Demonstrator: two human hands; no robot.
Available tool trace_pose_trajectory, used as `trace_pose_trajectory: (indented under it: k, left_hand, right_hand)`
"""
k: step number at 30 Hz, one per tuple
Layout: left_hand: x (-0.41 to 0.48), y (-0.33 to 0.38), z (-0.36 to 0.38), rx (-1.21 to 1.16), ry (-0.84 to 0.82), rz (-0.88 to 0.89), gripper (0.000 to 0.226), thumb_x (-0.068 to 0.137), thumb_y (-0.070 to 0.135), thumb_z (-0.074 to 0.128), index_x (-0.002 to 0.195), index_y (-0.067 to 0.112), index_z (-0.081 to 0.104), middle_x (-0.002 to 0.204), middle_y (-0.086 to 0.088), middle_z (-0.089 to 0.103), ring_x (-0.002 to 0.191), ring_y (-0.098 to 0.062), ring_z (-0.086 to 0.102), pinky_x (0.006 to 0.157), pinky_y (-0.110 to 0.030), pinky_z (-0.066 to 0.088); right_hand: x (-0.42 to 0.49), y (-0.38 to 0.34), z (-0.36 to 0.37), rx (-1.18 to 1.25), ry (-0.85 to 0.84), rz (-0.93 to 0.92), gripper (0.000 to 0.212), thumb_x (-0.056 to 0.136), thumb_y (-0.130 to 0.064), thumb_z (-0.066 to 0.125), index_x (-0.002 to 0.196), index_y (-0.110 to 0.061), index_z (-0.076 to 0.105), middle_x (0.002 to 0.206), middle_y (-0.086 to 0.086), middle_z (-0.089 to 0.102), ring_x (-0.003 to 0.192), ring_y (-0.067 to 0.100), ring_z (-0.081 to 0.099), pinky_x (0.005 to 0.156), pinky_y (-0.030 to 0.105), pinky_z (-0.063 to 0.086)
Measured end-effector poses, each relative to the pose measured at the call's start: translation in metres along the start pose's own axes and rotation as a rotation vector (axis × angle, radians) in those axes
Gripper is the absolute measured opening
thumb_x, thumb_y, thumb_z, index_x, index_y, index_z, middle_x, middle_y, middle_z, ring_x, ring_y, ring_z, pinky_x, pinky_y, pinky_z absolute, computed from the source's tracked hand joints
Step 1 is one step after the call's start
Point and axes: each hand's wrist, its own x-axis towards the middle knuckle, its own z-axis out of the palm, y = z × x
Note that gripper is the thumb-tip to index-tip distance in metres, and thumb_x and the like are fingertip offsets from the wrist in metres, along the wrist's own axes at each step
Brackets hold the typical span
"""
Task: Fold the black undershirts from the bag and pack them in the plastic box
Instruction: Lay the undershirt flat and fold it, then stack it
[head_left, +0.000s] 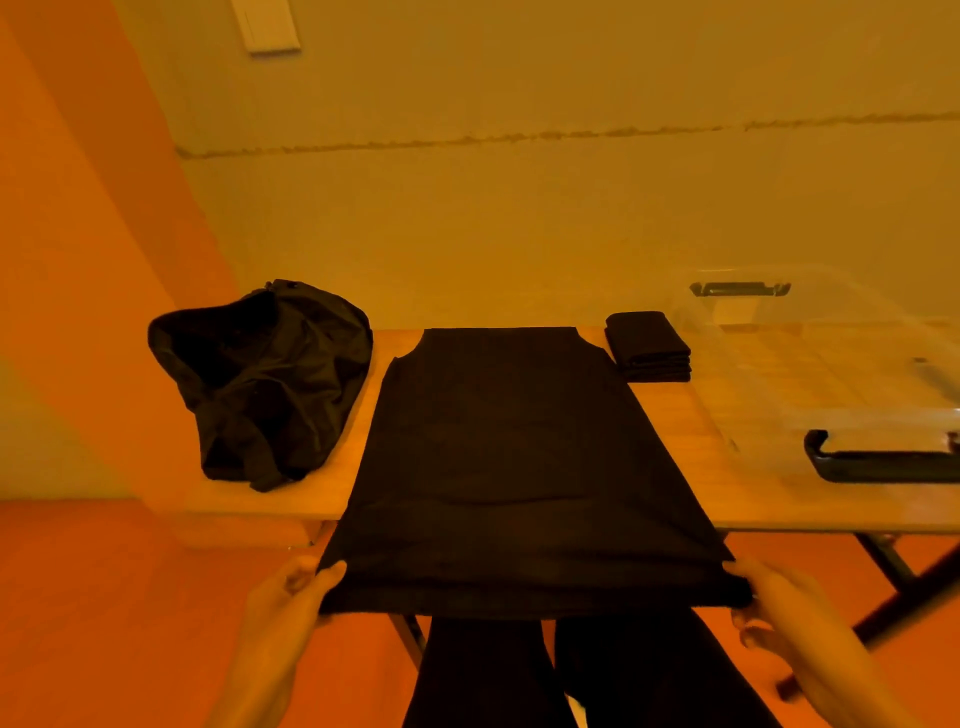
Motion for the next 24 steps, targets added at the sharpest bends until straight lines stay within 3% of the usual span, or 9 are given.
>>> trace_pose_trajectory:
  k: [2, 4, 8, 11, 14, 16, 18, 20, 24]
  left_hand:
    - [0.000, -0.008, -0.002, 0.011, -0.020, -0.025, 0.017, 0.096, 0.012, 0.067, 0.086, 0.000, 0.060, 0.102, -0.020, 0.070, 0.100, -0.034, 0.067, 0.099, -0.056, 0.051]
    - [-0.001, -0.015, -0.003, -0.008, -0.051, -0.018, 0.024, 0.098, 0.007, 0.060, 0.076, 0.006, 0.051, 0.089, -0.017, 0.067, 0.095, -0.033, 0.065, 0.100, -0.056, 0.049]
    - [0.001, -0.028, -0.008, -0.006, -0.065, 0.037, 0.033, 0.092, 0.018, 0.063, 0.068, 0.020, 0.041, 0.082, -0.015, 0.050, 0.087, -0.032, 0.055, 0.083, -0.051, 0.044]
    - [-0.001, -0.032, -0.008, 0.016, -0.044, 0.091, 0.023, 0.099, 0.016, 0.064, 0.084, 0.009, 0.048, 0.090, -0.023, 0.068, 0.091, -0.037, 0.068, 0.086, -0.053, 0.054]
    - [-0.007, -0.035, -0.009, 0.046, -0.053, 0.192, 0.015, 0.099, 0.015, 0.062, 0.102, 0.008, 0.050, 0.092, -0.017, 0.074, 0.088, -0.032, 0.072, 0.075, -0.043, 0.055]
    - [-0.012, -0.040, -0.015, 0.094, -0.068, 0.277, 0.014, 0.100, 0.016, 0.059, 0.104, 0.020, 0.046, 0.081, -0.015, 0.072, 0.071, -0.030, 0.068, 0.065, -0.042, 0.051]
    - [-0.018, -0.042, -0.023, 0.154, -0.088, 0.371, 0.024, 0.100, 0.013, 0.056, 0.102, 0.035, 0.046, 0.065, -0.014, 0.065, 0.055, -0.026, 0.057, 0.056, -0.043, 0.043]
    - [-0.024, -0.041, -0.029, 0.201, -0.104, 0.451, 0.035, 0.098, 0.014, 0.053, 0.095, 0.049, 0.052, 0.063, -0.015, 0.063, 0.051, -0.024, 0.056, 0.055, -0.045, 0.041]
    - [-0.038, -0.034, -0.041, 0.310, -0.235, 0.485, 0.019, 0.101, 0.033, 0.055, 0.095, 0.037, 0.072, 0.067, -0.012, 0.058, 0.061, -0.027, 0.059, 0.061, -0.037, 0.045]
  right_hand:
    - [-0.001, 0.007, 0.003, -0.025, -0.020, 0.049, 0.014, 0.101, -0.014, 0.055, 0.100, -0.002, 0.062, 0.081, 0.021, 0.059, 0.068, 0.029, 0.052, 0.057, 0.035, 0.041]
    - [-0.003, 0.012, 0.007, -0.046, -0.059, 0.070, 0.015, 0.101, -0.015, 0.056, 0.101, -0.002, 0.063, 0.083, 0.021, 0.062, 0.069, 0.029, 0.056, 0.057, 0.035, 0.043]
    - [-0.004, 0.019, 0.007, -0.018, -0.063, 0.045, 0.017, 0.096, -0.014, 0.066, 0.090, 0.001, 0.061, 0.091, 0.026, 0.066, 0.072, 0.029, 0.066, 0.058, 0.034, 0.051]
    - [-0.008, 0.020, 0.005, -0.022, -0.039, -0.019, 0.020, 0.089, -0.014, 0.073, 0.087, -0.001, 0.058, 0.092, 0.029, 0.069, 0.065, 0.024, 0.067, 0.056, 0.030, 0.052]
    - [-0.014, 0.027, 0.004, -0.039, -0.004, -0.115, 0.022, 0.090, -0.015, 0.072, 0.101, -0.005, 0.056, 0.083, 0.023, 0.067, 0.056, 0.021, 0.061, 0.040, 0.019, 0.044]
    - [-0.017, 0.035, 0.005, -0.035, 0.010, -0.198, 0.022, 0.093, -0.016, 0.070, 0.103, -0.008, 0.052, 0.071, 0.018, 0.062, 0.047, 0.017, 0.053, 0.033, 0.016, 0.036]
    - [-0.019, 0.045, 0.009, -0.022, 0.019, -0.312, 0.021, 0.095, -0.013, 0.067, 0.104, -0.011, 0.048, 0.061, 0.016, 0.057, 0.039, 0.015, 0.048, 0.035, 0.022, 0.036]
    - [-0.021, 0.051, 0.009, -0.020, 0.025, -0.420, 0.018, 0.096, -0.010, 0.065, 0.101, -0.013, 0.048, 0.059, 0.022, 0.054, 0.037, 0.016, 0.047, 0.036, 0.024, 0.037]
    - [-0.029, 0.053, -0.002, 0.059, -0.082, -0.460, 0.006, 0.096, -0.011, 0.065, 0.091, -0.008, 0.067, 0.062, 0.016, 0.056, 0.047, 0.017, 0.049, 0.042, 0.017, 0.038]
